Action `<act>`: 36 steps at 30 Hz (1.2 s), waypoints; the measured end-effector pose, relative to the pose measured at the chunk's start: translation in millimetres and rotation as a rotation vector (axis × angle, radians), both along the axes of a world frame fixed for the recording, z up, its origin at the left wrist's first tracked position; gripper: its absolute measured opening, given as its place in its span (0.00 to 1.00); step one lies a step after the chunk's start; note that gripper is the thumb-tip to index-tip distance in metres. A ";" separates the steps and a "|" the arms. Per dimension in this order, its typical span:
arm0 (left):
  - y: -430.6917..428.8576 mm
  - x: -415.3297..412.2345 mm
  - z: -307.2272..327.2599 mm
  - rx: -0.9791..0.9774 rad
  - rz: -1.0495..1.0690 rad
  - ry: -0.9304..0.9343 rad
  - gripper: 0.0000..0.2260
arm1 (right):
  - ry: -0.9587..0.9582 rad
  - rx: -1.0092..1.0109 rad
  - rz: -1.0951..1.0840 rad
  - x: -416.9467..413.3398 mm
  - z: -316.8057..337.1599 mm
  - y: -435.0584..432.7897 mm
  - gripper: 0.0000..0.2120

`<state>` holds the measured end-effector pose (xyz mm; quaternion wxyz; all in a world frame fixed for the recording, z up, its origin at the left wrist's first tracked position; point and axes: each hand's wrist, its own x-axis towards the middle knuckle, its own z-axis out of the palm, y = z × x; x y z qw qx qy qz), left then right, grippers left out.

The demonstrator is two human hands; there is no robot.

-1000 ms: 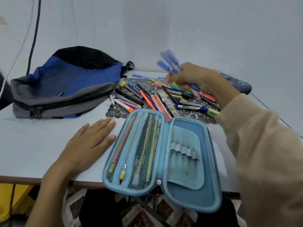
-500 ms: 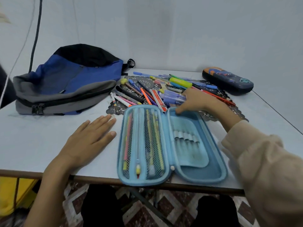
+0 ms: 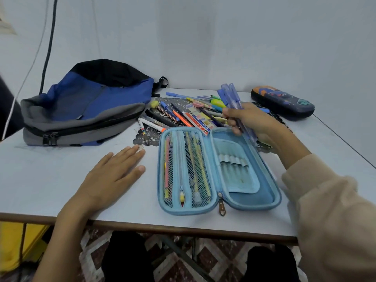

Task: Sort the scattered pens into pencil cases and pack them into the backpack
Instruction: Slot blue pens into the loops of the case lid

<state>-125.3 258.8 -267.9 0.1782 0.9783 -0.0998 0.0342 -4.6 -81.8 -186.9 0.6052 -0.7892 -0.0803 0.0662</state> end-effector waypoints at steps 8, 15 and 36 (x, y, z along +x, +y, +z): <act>0.2 -1.1 1.1 0.007 -0.006 -0.002 0.35 | 0.042 0.306 0.110 -12.5 12.8 -0.1 0.08; -0.4 -1.6 1.6 0.001 -0.005 -0.004 0.34 | -0.034 0.634 0.174 -6.5 3.4 3.5 0.05; 0.2 -2.9 0.9 -0.028 0.006 -0.016 0.34 | -0.147 -0.025 -0.138 44.2 21.7 76.6 0.06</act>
